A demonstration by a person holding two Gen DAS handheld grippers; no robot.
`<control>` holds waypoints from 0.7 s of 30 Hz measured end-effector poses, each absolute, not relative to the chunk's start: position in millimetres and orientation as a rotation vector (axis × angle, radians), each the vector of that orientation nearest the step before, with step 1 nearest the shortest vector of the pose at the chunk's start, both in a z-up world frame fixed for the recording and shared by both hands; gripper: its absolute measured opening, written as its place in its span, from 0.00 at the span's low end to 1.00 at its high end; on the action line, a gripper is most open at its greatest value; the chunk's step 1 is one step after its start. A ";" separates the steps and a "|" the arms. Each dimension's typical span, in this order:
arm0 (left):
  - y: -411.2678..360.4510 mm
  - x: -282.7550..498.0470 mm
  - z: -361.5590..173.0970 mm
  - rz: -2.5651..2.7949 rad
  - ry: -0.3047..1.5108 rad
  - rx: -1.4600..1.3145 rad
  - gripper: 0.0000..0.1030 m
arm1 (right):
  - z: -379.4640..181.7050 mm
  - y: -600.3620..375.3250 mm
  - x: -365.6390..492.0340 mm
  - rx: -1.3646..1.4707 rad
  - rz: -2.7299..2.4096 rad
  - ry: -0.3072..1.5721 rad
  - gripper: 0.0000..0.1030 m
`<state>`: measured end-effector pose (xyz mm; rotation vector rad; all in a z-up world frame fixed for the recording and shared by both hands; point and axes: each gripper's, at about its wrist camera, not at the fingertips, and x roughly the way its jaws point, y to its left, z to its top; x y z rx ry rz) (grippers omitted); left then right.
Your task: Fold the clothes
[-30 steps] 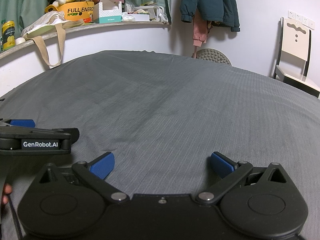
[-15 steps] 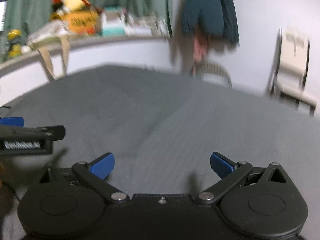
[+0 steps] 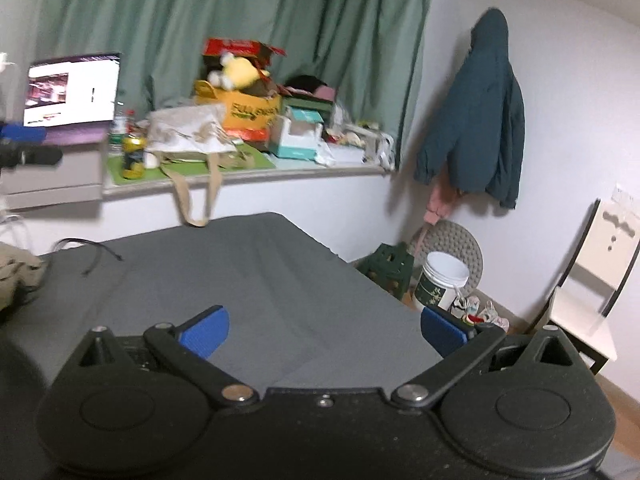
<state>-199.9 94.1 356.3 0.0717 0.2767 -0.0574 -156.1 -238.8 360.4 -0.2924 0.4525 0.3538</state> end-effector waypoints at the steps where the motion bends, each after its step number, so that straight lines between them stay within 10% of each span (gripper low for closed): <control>1: 109.5 -212.7 371.3 -0.054 0.287 0.084 1.00 | 368.9 -240.7 -169.9 -0.289 0.346 0.442 1.00; 10: 279.4 -293.7 414.6 0.280 0.548 0.217 1.00 | 381.7 -246.7 -241.3 -0.170 0.466 0.486 1.00; 21: 410.5 -253.2 208.4 0.518 1.069 0.233 0.93 | 394.0 -222.3 -220.2 -0.159 0.470 0.659 1.00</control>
